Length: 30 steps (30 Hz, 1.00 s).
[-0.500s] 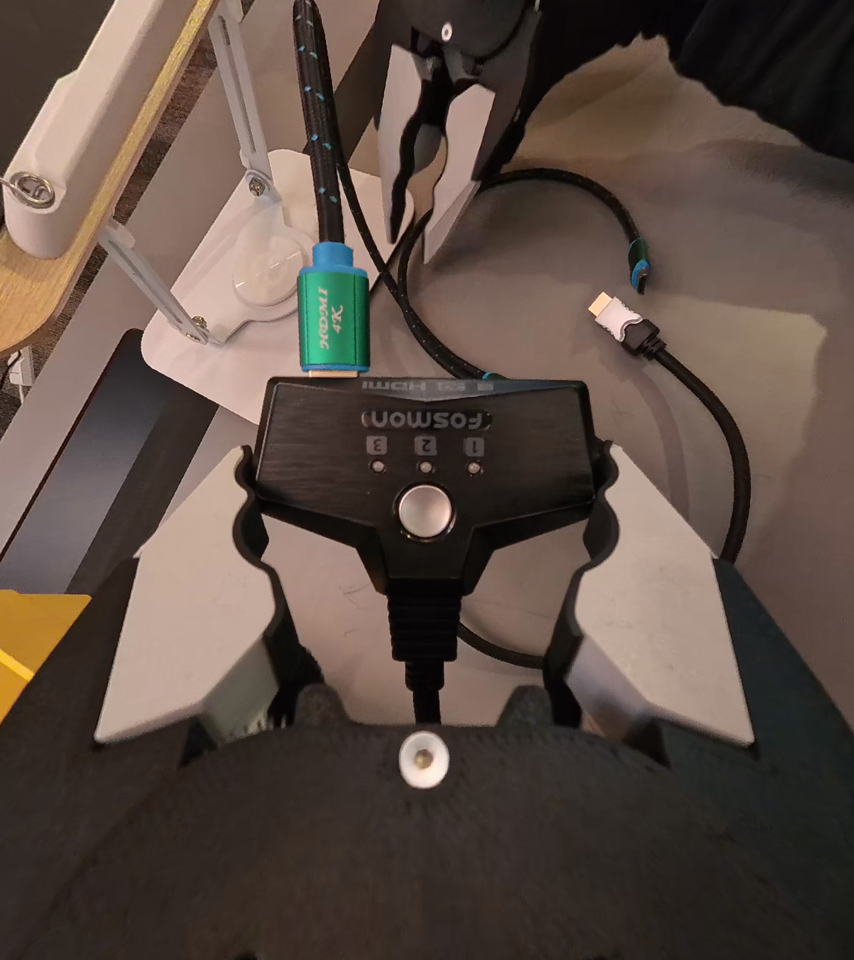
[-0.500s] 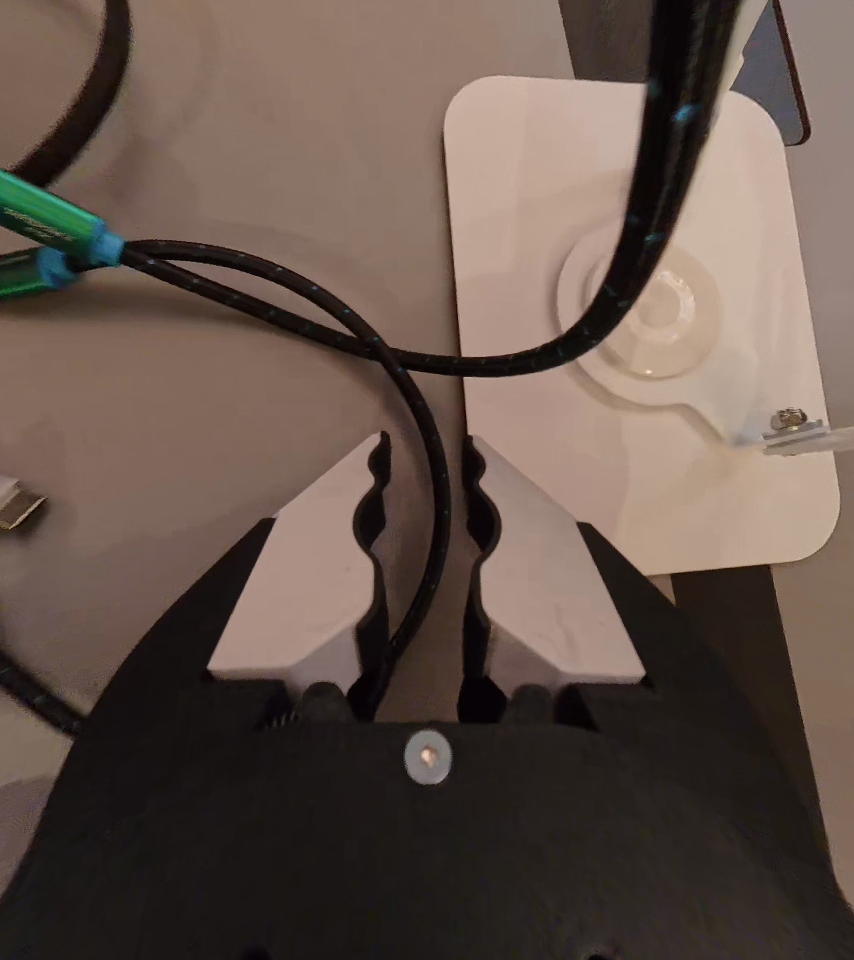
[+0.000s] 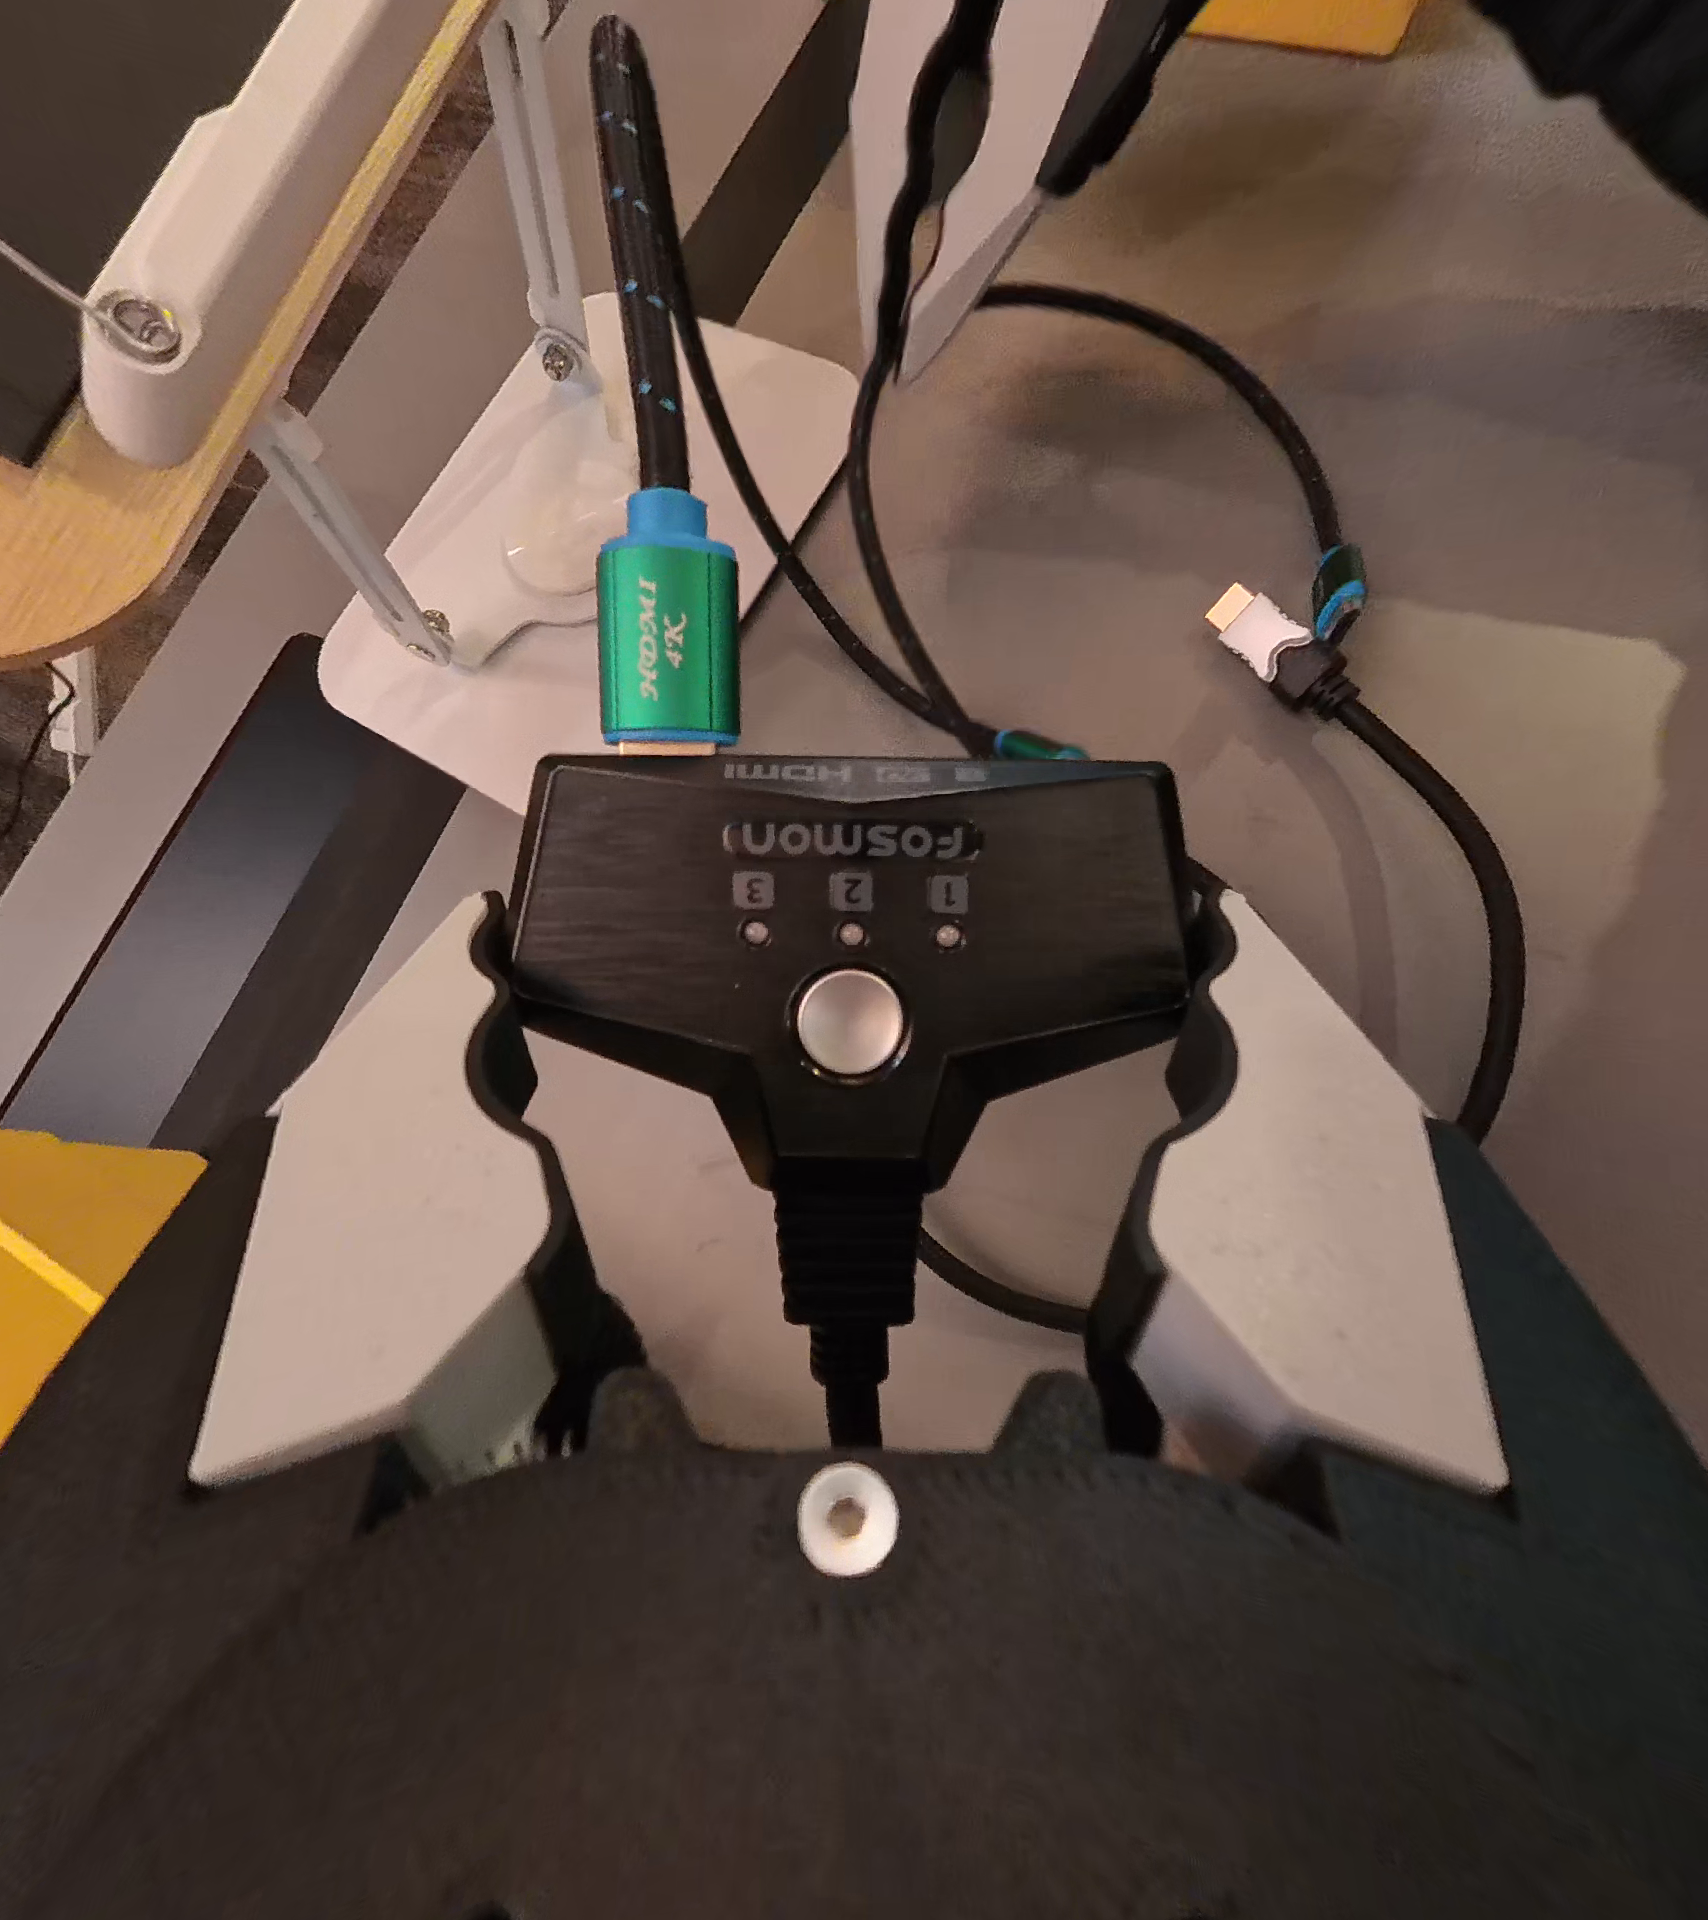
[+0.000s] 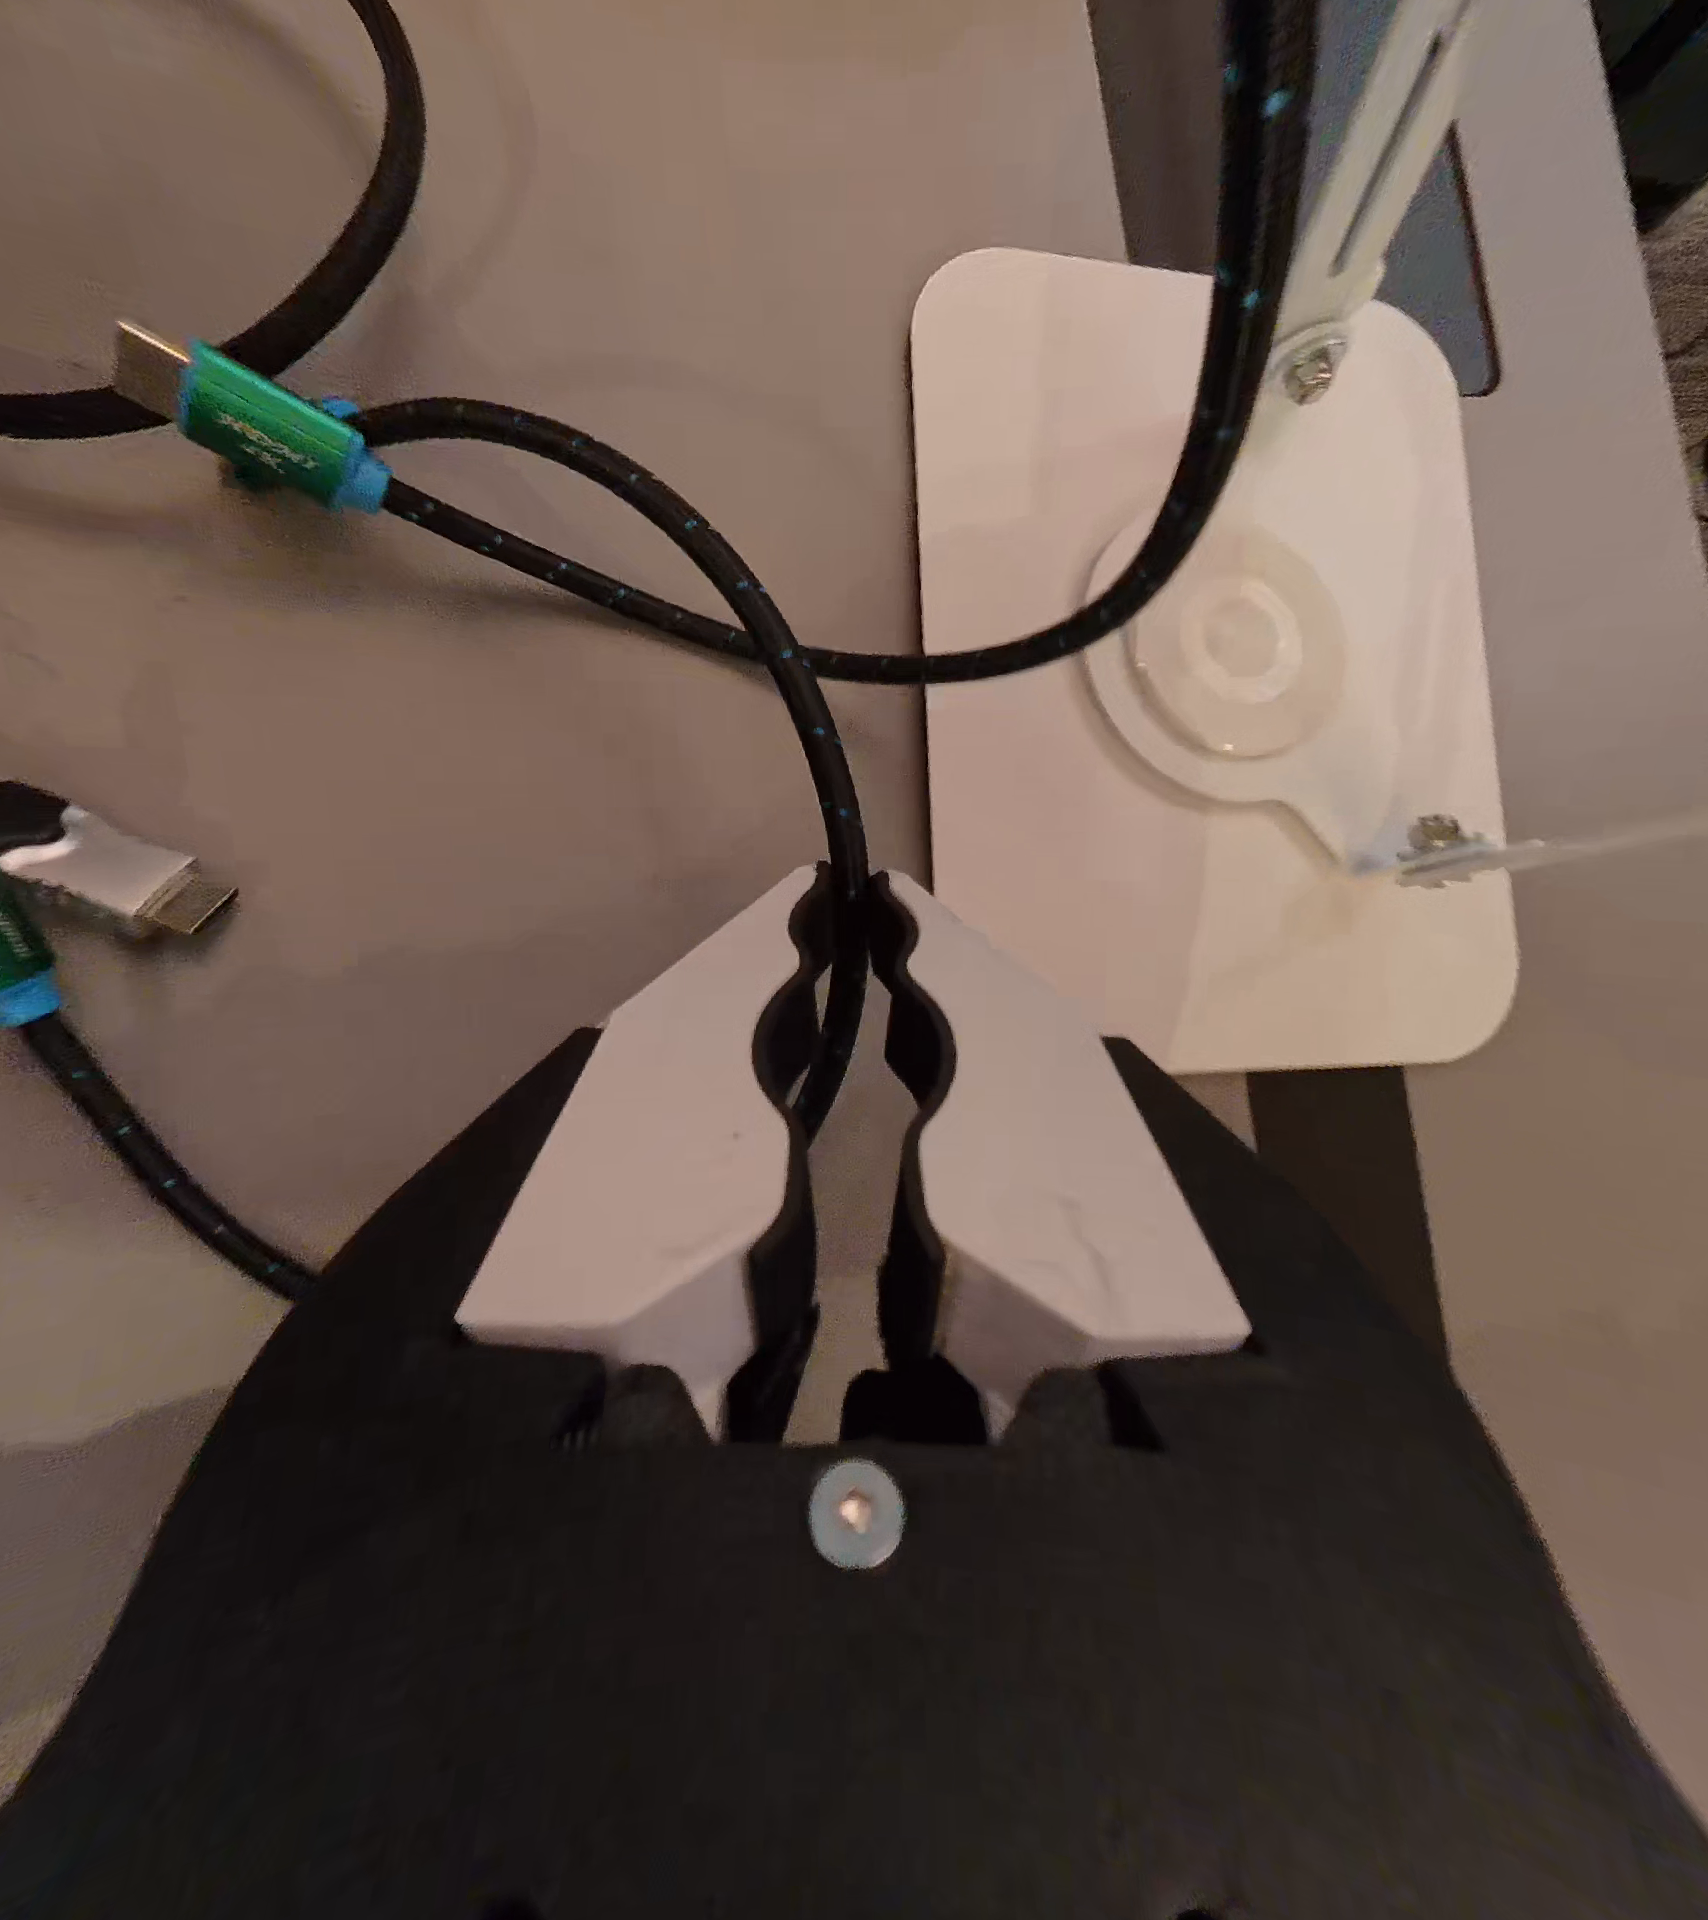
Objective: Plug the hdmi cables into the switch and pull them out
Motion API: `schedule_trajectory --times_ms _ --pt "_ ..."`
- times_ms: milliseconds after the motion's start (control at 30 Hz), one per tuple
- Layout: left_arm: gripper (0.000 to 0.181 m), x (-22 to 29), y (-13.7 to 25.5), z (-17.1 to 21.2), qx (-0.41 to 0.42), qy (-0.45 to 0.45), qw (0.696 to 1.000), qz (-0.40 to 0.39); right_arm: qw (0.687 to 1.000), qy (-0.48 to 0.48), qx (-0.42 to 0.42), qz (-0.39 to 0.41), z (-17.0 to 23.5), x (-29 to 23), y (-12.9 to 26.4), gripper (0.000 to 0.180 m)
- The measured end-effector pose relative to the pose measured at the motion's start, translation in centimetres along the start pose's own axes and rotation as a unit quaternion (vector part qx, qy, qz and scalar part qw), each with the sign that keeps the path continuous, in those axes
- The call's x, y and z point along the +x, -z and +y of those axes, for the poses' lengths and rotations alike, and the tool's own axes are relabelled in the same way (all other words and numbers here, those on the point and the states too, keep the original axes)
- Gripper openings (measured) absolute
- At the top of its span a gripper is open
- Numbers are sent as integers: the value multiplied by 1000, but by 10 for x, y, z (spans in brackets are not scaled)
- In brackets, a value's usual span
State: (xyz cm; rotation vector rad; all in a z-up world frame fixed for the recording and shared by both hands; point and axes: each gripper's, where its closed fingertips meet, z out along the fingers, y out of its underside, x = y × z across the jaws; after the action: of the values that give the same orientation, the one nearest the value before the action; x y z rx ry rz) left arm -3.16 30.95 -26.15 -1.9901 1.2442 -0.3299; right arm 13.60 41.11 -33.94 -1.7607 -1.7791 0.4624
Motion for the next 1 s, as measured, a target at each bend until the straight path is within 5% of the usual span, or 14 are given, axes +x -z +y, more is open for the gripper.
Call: schedule_trajectory --times_ms 467,833,1000 --pt "124 -4 3 4 -3 9 1000 -6 976 -40 63 206 5 45 154 4" --pt "124 -2 1 4 -11 8 1000 -5 865 -145 101 470 75 64 323 5" --pt "124 0 -1 3 -15 5 1000 -3 825 -195 96 521 130 70 345 5"
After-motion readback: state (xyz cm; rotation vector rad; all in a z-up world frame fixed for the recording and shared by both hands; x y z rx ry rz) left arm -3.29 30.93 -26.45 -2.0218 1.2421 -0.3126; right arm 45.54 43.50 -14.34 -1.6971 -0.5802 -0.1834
